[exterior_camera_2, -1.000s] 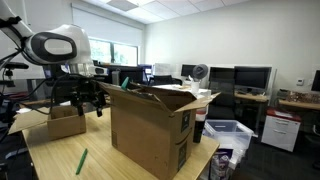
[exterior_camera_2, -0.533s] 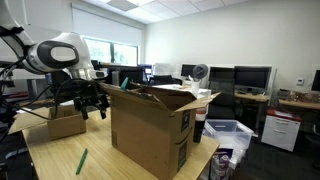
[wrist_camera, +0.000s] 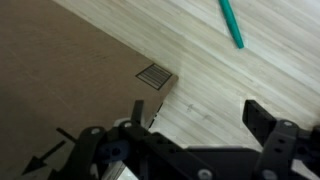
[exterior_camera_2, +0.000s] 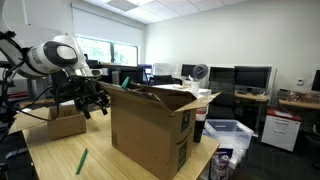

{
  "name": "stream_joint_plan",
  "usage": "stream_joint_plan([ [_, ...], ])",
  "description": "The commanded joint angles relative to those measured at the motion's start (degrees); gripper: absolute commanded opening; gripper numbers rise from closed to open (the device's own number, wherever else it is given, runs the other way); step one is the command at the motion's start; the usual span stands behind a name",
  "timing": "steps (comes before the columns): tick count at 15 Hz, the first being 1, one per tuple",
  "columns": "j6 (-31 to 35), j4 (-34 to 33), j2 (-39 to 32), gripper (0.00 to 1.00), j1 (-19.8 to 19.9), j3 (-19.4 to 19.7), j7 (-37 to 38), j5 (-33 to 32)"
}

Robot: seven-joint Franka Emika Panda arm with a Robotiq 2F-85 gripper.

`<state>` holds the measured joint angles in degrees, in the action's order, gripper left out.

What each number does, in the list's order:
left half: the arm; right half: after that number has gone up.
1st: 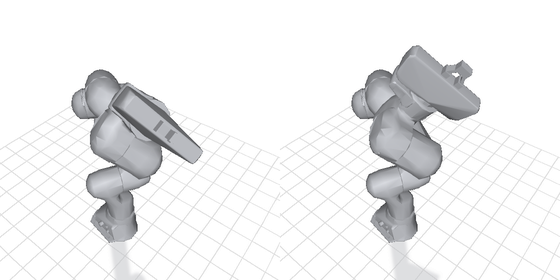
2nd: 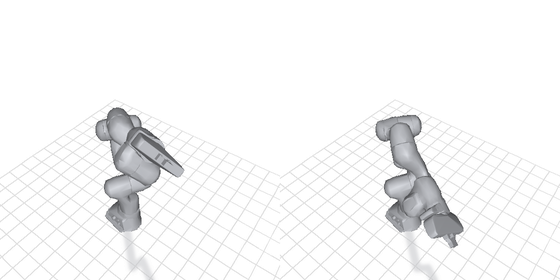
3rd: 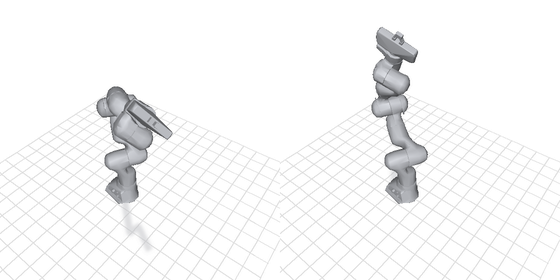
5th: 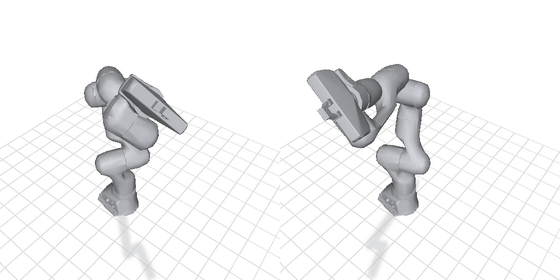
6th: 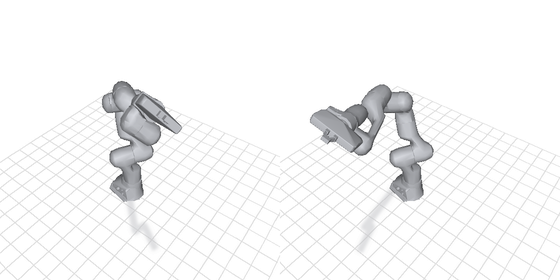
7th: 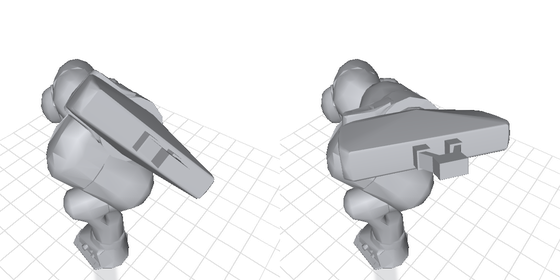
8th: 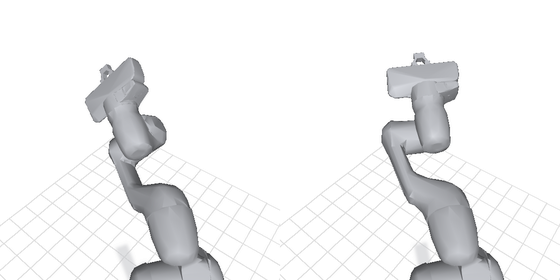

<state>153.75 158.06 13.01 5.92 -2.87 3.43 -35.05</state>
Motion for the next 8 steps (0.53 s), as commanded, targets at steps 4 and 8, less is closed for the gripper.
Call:
stream_joint_plan([
  [4, 0.23, -4.33, -4.67, 1.0, 1.72, -1.43, 8.39, -6.9],
  [8, -0.74, -7.56, -7.87, 1.0, 1.8, -1.2, 12.38, -10.78],
])
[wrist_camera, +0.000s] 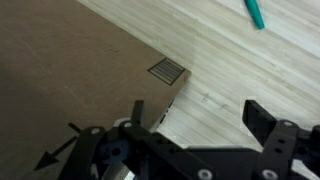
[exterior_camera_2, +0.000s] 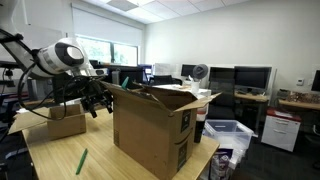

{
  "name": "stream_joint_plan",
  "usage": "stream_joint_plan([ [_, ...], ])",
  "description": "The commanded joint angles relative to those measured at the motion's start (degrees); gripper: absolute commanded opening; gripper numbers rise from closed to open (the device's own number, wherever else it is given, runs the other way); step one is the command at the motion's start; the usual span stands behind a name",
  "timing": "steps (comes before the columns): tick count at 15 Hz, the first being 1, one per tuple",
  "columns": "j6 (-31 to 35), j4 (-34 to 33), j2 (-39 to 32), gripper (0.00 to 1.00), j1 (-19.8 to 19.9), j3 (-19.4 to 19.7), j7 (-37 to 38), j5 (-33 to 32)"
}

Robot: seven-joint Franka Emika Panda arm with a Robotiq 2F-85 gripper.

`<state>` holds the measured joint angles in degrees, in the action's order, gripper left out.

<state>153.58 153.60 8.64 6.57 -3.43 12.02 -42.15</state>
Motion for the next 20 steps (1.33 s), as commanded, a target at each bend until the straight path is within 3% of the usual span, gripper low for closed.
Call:
stream_joint_plan([
  [1, -0.76, -3.87, -4.31, 1.0, 1.14, -0.59, 4.66, -4.53],
  [9, -2.56, -10.44, -10.54, 1.0, 0.52, 0.31, 8.58, -8.4],
  [11, -3.28, -11.92, -11.87, 1.0, 0.23, 0.43, 7.6, -7.02],
  [13, -3.87, -10.96, -10.94, 1.0, -2.58, 2.01, 5.25, -4.04],
  [20, -3.65, -3.31, -5.28, 1.0, -6.52, 1.4, -1.39, 7.22],
])
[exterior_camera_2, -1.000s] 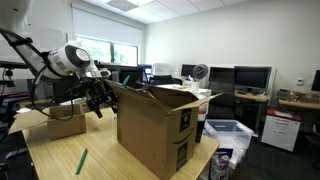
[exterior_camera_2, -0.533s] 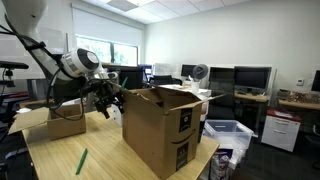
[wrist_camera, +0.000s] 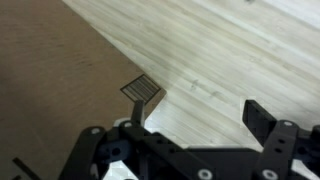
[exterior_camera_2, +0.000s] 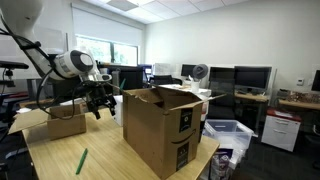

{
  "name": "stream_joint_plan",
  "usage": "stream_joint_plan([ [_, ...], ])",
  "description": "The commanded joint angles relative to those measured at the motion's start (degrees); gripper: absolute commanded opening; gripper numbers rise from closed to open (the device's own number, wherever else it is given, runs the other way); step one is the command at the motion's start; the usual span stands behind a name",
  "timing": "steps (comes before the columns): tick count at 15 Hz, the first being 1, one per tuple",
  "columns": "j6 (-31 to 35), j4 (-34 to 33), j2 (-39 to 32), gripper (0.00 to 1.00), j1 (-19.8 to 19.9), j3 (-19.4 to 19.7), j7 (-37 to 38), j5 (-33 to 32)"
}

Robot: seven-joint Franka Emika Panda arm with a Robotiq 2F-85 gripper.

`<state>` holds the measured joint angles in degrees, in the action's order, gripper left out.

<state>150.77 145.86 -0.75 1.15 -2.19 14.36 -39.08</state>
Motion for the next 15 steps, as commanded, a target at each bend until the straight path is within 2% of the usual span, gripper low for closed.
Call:
stream_joint_plan([
  [1, -1.23, 5.17, 4.36, 1.0, -1.29, 0.24, -4.76, 5.65],
  [7, -0.04, 12.12, 7.33, 1.0, -0.28, 2.07, -9.63, 13.12],
  [10, 0.36, 15.21, 11.12, 1.0, -0.03, 2.91, -11.8, 16.39],
  [12, 0.52, 16.16, 12.61, 1.0, 0.16, 3.19, -12.58, 17.09],
  [13, 0.08, 13.43, 10.55, 1.0, 0.11, 3.27, -13.45, 17.68],
  [15, 0.58, 13.15, 10.09, 1.0, 0.55, 3.69, -14.91, 16.97],
])
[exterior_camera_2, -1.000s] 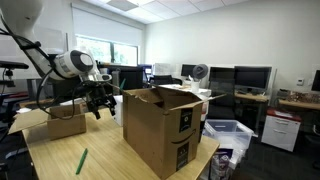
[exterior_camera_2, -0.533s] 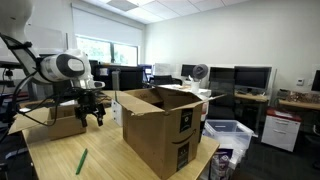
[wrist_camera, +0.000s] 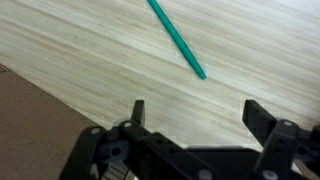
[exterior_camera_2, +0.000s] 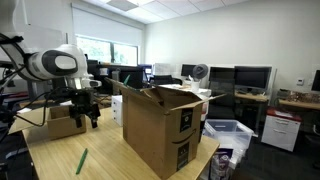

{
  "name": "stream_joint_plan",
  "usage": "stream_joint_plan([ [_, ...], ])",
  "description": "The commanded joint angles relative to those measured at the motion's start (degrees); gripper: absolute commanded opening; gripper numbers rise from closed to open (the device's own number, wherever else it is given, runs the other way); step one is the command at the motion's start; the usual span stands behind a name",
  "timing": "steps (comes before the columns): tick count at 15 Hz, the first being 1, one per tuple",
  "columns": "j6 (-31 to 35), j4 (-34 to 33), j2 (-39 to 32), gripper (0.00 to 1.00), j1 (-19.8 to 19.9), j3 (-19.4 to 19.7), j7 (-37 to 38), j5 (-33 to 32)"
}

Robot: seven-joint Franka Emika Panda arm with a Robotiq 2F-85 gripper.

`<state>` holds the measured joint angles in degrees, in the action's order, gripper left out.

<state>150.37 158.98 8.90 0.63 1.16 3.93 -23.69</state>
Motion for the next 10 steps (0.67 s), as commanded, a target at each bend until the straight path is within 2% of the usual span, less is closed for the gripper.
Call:
stream_joint_plan([
  [1, 2.18, -0.16, -0.44, 1.0, 1.22, 0.85, -6.17, 1.57],
  [2, 3.24, 2.02, 0.61, 1.0, 1.33, 1.58, -8.42, 1.84],
  [4, 4.03, 0.11, -2.88, 1.0, 1.15, 3.51, -16.14, 3.92],
  [10, 3.08, 0.06, -6.94, 1.0, 2.42, 6.69, -28.91, 10.36],
])
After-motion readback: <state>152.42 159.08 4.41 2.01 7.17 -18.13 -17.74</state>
